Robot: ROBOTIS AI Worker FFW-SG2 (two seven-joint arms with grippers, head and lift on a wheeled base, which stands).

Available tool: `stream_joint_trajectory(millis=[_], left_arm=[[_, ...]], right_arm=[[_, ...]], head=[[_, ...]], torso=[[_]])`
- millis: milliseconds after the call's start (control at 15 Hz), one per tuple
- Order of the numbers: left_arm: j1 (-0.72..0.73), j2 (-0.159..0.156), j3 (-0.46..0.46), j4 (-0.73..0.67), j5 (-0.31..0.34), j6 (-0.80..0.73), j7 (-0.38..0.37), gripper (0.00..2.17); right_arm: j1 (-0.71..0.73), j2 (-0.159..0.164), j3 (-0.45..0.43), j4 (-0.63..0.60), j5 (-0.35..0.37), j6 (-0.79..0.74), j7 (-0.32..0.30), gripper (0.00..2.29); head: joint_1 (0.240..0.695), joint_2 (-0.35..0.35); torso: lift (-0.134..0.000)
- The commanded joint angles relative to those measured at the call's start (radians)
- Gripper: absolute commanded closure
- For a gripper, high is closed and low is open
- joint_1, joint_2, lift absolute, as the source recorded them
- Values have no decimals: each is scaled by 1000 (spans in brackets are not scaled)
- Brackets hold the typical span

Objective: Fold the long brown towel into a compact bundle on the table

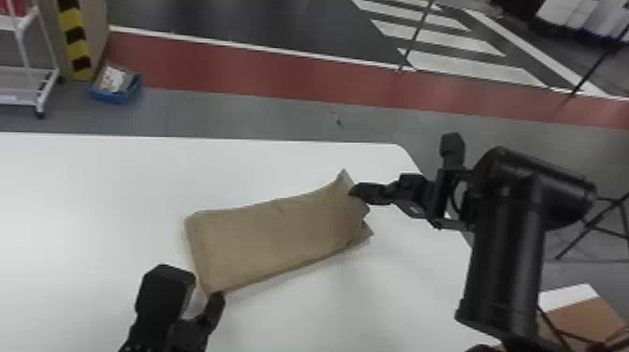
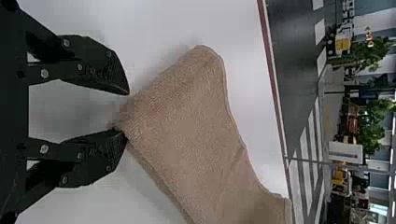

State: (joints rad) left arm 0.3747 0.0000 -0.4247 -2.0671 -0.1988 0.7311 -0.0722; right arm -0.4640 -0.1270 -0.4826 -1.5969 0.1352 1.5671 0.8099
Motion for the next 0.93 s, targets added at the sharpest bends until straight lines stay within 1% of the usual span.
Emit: stream_joint_trajectory(millis=[0,200,400,600,800,867], left_arm=[[1,-3,-9,-4,2,-8,0,90],[12,-3,-28,-30,2,-8,0,90],[-3,-3,-34,-21,12,-5,0,110],[-31,-3,-40,15,12,-5,3,178],[-49,-3,-46,42,1,-8,11,350],[-49,-3,-45,42,1,-8,12,350]], right_arm=[[-5,7,-1,0,-3,5,-1,1156],[-15,7,-1,0,-3,5,-5,1156],[-13,10,-1,0,-3,5,-5,1156],[-13,12,-5,0,-3,5,-5,1156],[-15,12,-5,0,-5,5,-5,1156],[-15,9,-7,2,-5,5,-5,1156]], head=[[695,-350],[695,-350],[695,-350],[695,-350],[695,-350],[695,-350]], torso=[[-125],[-125],[-125],[-125],[-125],[-125]])
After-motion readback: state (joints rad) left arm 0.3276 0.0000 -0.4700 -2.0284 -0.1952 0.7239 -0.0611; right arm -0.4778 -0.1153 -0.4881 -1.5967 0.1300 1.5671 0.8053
